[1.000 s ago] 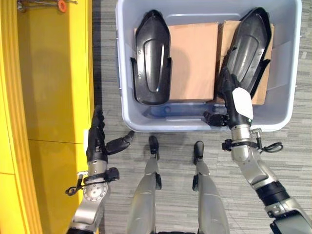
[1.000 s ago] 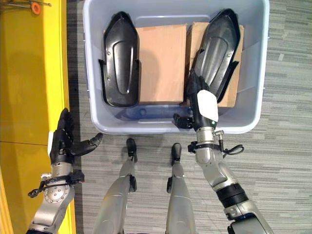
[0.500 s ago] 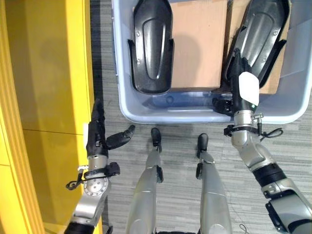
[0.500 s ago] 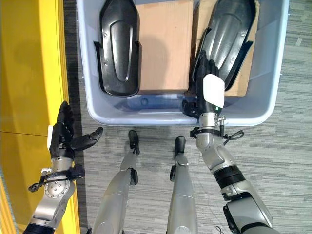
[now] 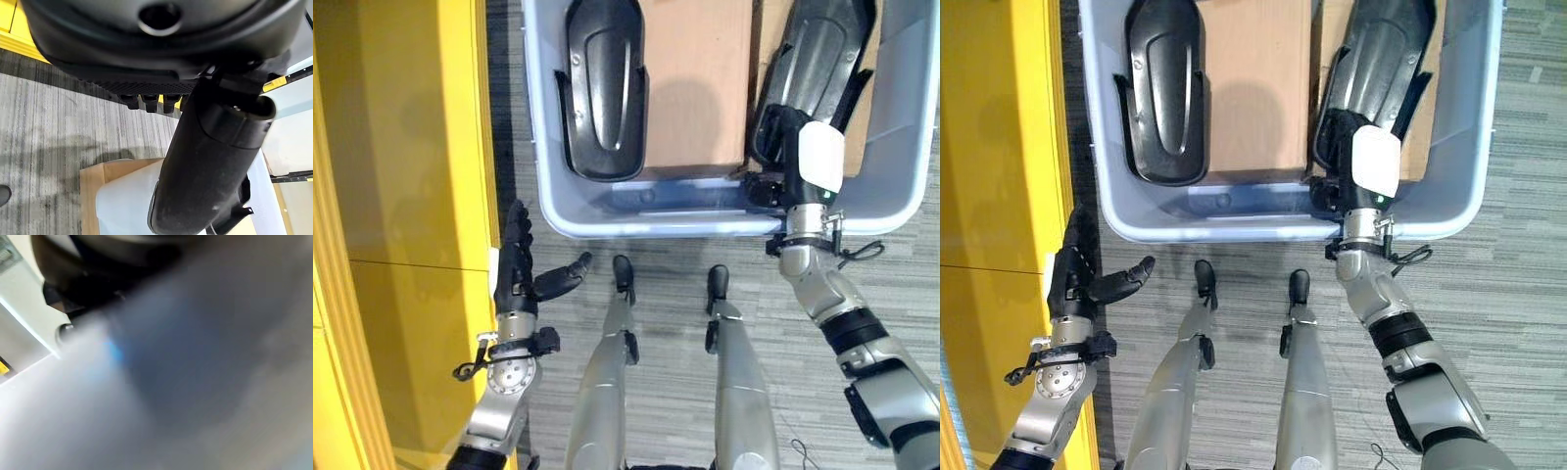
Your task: Move parts from the plastic box to the shelf.
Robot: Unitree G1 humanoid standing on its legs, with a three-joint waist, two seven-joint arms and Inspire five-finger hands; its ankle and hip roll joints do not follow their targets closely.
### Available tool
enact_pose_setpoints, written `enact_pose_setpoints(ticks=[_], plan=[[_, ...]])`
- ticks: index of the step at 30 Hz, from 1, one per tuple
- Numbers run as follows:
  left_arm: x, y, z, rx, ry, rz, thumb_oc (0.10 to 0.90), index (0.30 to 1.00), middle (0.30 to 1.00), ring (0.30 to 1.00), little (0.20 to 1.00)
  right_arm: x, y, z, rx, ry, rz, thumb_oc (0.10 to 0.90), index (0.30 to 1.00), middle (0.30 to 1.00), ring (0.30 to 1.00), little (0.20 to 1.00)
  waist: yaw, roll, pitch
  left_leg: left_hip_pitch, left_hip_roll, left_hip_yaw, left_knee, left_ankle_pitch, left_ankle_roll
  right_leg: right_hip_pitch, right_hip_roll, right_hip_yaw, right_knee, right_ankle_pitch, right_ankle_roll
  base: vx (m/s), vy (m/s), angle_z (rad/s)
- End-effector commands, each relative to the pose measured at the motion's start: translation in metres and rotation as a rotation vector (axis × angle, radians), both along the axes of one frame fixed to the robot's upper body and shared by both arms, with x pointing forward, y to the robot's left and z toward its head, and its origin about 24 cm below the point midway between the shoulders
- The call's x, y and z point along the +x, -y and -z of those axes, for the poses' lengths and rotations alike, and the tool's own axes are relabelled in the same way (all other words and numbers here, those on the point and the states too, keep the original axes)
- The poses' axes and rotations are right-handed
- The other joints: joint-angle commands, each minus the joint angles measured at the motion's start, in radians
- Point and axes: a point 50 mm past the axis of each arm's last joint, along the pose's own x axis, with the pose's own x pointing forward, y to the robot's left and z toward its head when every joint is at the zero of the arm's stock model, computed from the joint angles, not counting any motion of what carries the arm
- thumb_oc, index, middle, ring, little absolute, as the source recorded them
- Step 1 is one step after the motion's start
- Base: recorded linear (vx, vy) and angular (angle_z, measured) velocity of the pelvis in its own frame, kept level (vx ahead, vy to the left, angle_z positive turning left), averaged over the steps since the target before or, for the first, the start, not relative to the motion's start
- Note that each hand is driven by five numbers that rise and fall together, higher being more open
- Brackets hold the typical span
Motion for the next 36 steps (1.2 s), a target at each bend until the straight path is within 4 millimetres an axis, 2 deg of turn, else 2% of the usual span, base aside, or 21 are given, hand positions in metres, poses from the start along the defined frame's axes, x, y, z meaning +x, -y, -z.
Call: enact_pose_setpoints(ticks=[1,9,15,19,20,21,22,23,26,28,29,31,33,36], plan=[[0.000,-0.009,-0.031,0.033,0.169,-0.028,0.900,1.000,1.000,1.000,1.000,-0.008,0.003,0.066,0.034,-0.284,0.012,0.400,0.300,0.300,0.300,0.300,0.016,0.005,-0.017,0.076,0.030,-0.033,0.109,-0.182,-0.032,0.140,-0.017,0.013,-0.229,0.124,0.041,0.00,0.005,-0.05],[0.002,-0.008,-0.027,0.033,0.152,-0.026,0.900,1.000,1.000,1.000,1.000,-0.016,0.002,0.081,0.067,-0.307,0.021,0.400,0.300,0.300,0.300,0.300,0.016,0.000,-0.017,0.145,0.031,-0.035,0.078,-0.173,-0.033,0.207,-0.021,0.003,-0.249,0.128,0.045,0.00,0.000,0.00],[0.003,-0.008,-0.024,0.031,0.136,-0.024,0.900,1.000,1.000,1.000,1.000,-0.022,0.007,0.096,0.101,-0.336,0.055,0.400,0.300,0.300,0.300,0.300,0.019,-0.001,-0.017,0.224,0.030,-0.037,0.036,-0.158,-0.034,0.293,-0.025,-0.009,-0.290,0.136,0.053,0.00,0.003,0.01],[0.002,-0.008,-0.023,0.031,0.134,-0.024,0.900,1.000,1.000,1.000,1.000,-0.023,0.007,0.096,0.101,-0.338,0.055,0.400,0.300,0.300,0.300,0.300,0.018,-0.001,-0.017,0.229,0.030,-0.038,0.031,-0.156,-0.034,0.299,-0.025,-0.011,-0.294,0.137,0.053,0.01,0.007,0.05],[0.004,-0.009,-0.023,0.040,0.129,-0.022,0.900,1.000,1.000,1.000,1.000,-0.028,0.014,0.100,0.104,-0.340,0.076,0.400,0.300,0.300,0.300,0.300,0.018,-0.006,-0.018,0.288,0.033,-0.041,0.007,-0.147,-0.034,0.357,-0.029,-0.018,-0.314,0.141,0.057,0.00,0.000,0.00],[0.004,-0.009,-0.023,0.040,0.128,-0.022,0.900,1.000,1.000,1.000,1.000,-0.028,0.014,0.100,0.104,-0.341,0.076,0.400,0.300,0.300,0.300,0.300,0.018,-0.006,-0.018,0.291,0.033,-0.041,0.004,-0.146,-0.034,0.360,-0.029,-0.019,-0.317,0.142,0.057,0.04,0.025,0.02],[0.005,-0.010,-0.024,0.045,0.128,-0.028,0.900,1.000,1.000,1.000,1.000,-0.031,0.018,0.088,0.102,-0.281,0.067,0.400,0.300,0.300,0.300,0.300,0.013,-0.018,-0.018,0.329,0.037,-0.043,-0.005,-0.146,-0.034,0.400,-0.032,-0.021,-0.329,0.146,0.060,0.02,0.010,0.05],[0.004,-0.010,-0.023,0.045,0.126,-0.026,0.900,1.000,1.000,1.000,1.000,-0.032,0.018,0.089,0.102,-0.284,0.069,0.400,0.300,0.300,0.300,0.300,0.013,-0.017,-0.018,0.334,0.037,-0.043,-0.008,-0.145,-0.034,0.405,-0.032,-0.021,-0.333,0.146,0.060,0.05,0.016,0.14],[0.002,-0.016,-0.022,0.070,0.111,-0.040,0.900,1.000,1.000,1.000,1.000,-0.040,0.022,0.064,0.092,-0.161,0.036,0.400,0.300,0.300,0.300,0.300,0.005,-0.044,-0.053,0.378,0.044,-0.037,-0.019,-0.149,-0.037,0.455,-0.037,-0.024,-0.373,0.162,0.068,0.06,0.007,0.04],[0.001,-0.017,-0.021,0.076,0.105,-0.039,0.900,1.000,1.000,1.000,1.000,-0.044,0.023,0.060,0.083,-0.141,0.027,0.400,0.300,0.300,0.300,0.300,0.004,-0.050,-0.067,0.391,0.045,-0.037,-0.024,-0.151,-0.036,0.470,-0.038,-0.023,-0.389,0.167,0.070,0.06,0.015,-0.08],[-0.002,-0.018,-0.019,0.086,0.093,-0.037,0.900,1.000,1.000,1.000,1.000,-0.050,0.022,0.046,0.067,-0.073,-0.005,0.400,0.300,0.300,0.300,0.300,0.000,-0.065,-0.098,0.416,0.048,-0.033,-0.030,-0.156,-0.035,0.497,-0.038,-0.022,-0.412,0.175,0.073,0.08,0.017,-0.08],[-0.002,-0.019,-0.018,0.090,0.087,-0.037,0.900,1.000,1.000,1.000,1.000,-0.053,0.022,0.041,0.052,-0.054,-0.016,0.400,0.300,0.300,0.300,0.300,0.000,-0.071,-0.111,0.430,0.048,-0.031,-0.033,-0.159,-0.035,0.511,-0.037,-0.021,-0.421,0.178,0.075,0.07,0.016,-0.17],[-0.005,-0.024,-0.015,0.103,0.065,-0.042,0.900,1.000,1.000,1.000,1.000,-0.061,0.018,0.025,0.032,0.016,-0.063,0.400,0.300,0.300,0.300,0.300,-0.003,-0.092,-0.152,0.466,0.049,-0.022,-0.035,-0.171,-0.033,0.547,-0.035,-0.020,-0.437,0.181,0.079,0.09,0.015,-0.21],[-0.010,-0.031,-0.004,0.128,0.006,-0.055,0.900,1.000,1.000,1.000,1.000,-0.076,0.016,0.008,0.002,0.085,-0.130,0.400,0.300,0.300,0.300,0.300,-0.008,-0.123,-0.252,0.546,0.053,-0.014,-0.063,-0.180,-0.027,0.614,-0.030,-0.024,-0.445,0.167,0.083,0.15,-0.005,-0.20]])
